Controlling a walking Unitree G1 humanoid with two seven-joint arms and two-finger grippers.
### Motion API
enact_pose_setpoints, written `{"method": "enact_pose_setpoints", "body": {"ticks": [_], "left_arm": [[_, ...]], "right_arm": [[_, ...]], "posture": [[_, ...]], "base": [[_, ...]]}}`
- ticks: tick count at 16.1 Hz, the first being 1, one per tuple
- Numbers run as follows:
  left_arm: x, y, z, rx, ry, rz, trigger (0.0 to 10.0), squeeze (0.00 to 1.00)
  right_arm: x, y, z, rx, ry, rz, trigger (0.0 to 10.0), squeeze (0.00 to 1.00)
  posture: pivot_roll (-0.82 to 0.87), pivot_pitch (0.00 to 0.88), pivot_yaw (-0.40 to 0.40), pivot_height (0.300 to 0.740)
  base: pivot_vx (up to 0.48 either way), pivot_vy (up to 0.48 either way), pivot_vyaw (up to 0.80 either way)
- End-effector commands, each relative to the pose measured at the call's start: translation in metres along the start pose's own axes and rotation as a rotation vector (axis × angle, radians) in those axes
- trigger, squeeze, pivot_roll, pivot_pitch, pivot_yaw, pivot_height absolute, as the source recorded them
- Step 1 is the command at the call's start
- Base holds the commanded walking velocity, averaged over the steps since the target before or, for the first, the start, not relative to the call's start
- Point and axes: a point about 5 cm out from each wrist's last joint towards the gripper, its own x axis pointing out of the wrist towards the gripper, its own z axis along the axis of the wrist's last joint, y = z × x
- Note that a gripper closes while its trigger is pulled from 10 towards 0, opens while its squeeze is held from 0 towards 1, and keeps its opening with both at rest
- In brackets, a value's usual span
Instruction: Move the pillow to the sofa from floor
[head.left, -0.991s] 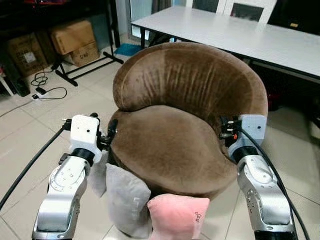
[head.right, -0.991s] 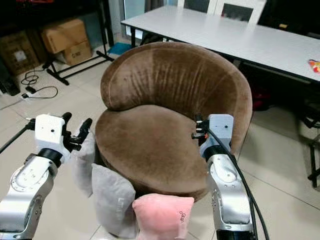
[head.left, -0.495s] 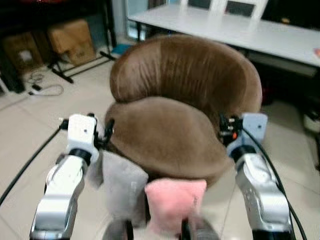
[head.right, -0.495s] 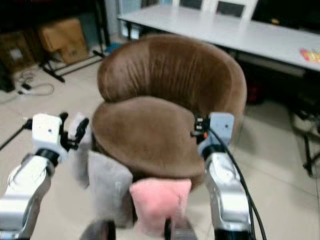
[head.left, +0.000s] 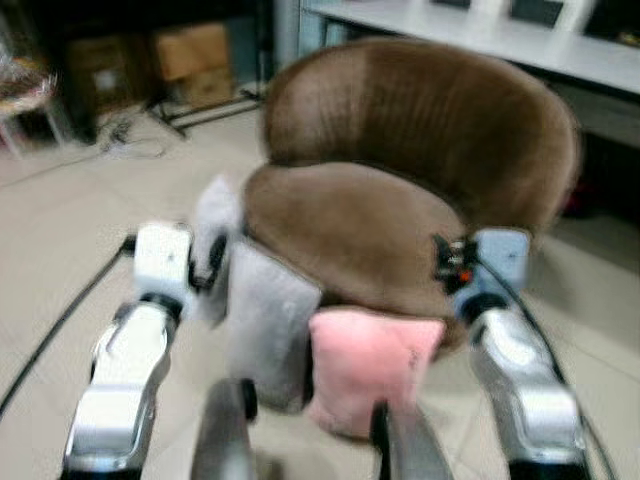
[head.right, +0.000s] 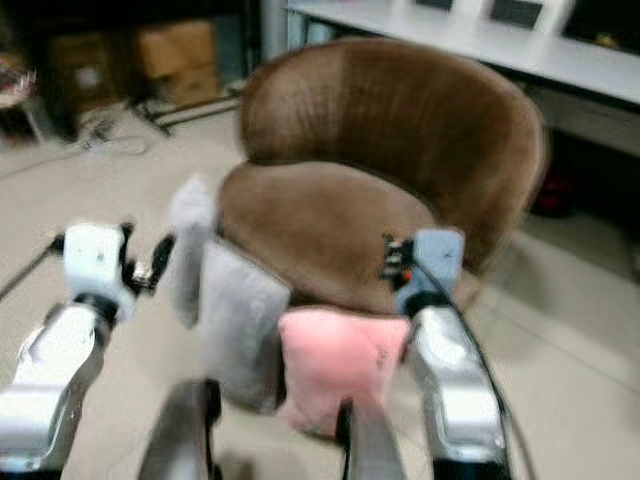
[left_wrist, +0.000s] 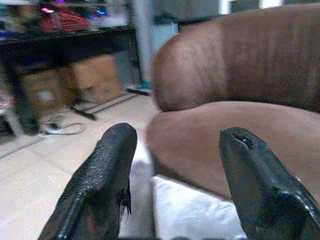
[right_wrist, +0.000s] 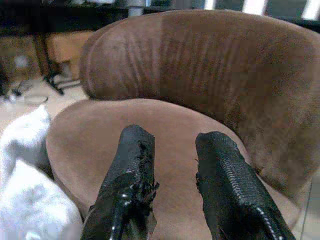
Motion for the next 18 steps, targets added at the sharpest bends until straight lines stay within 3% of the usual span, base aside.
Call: {"method": "enact_pose_setpoints", "body": {"ticks": [1,8,13,15,16,18], "left_arm": [[-0.002,0.0,-0.006,0.01,0.033,0.008,10.0,0.0],[-0.002,0.0,-0.01,-0.019,0.04,-0.001,10.0,0.0],[-0.001,0.0,-0.009,-0.011,0.035,-0.003,10.0,0.0],[-0.001,0.0,-0.009,-0.009,0.035,-0.003,10.0,0.0],[-0.001,0.0,-0.009,-0.006,0.033,-0.005,10.0,0.0],[0.0,0.0,-0.008,-0.005,0.03,-0.006,10.0,0.0]], "right_arm": [[0.001,0.002,-0.006,-0.01,0.041,0.003,10.0,0.0],[0.003,0.0,-0.002,0.001,0.018,-0.001,10.0,0.0],[0.004,0.004,-0.003,-0.013,0.027,0.027,10.0,0.0],[0.003,0.006,-0.005,-0.001,0.039,0.065,10.0,0.0],[0.001,0.007,-0.01,-0.068,0.064,0.105,10.0,0.0],[0.001,0.005,-0.01,-0.067,0.063,0.104,10.0,0.0]], "posture": [[-0.11,0.0,-0.027,0.535],[-0.11,0.0,-0.027,0.535],[-0.11,0.0,-0.033,0.535],[-0.11,0.0,-0.033,0.535],[-0.11,0.0,-0.033,0.535],[-0.11,0.0,-0.03,0.535]], "base": [[0.0,0.0,0.0],[0.0,0.0,0.0],[0.253,0.0,0.8],[0.255,0.0,0.0],[0.0,0.0,0.0],[0.0,0.0,0.0]]}}
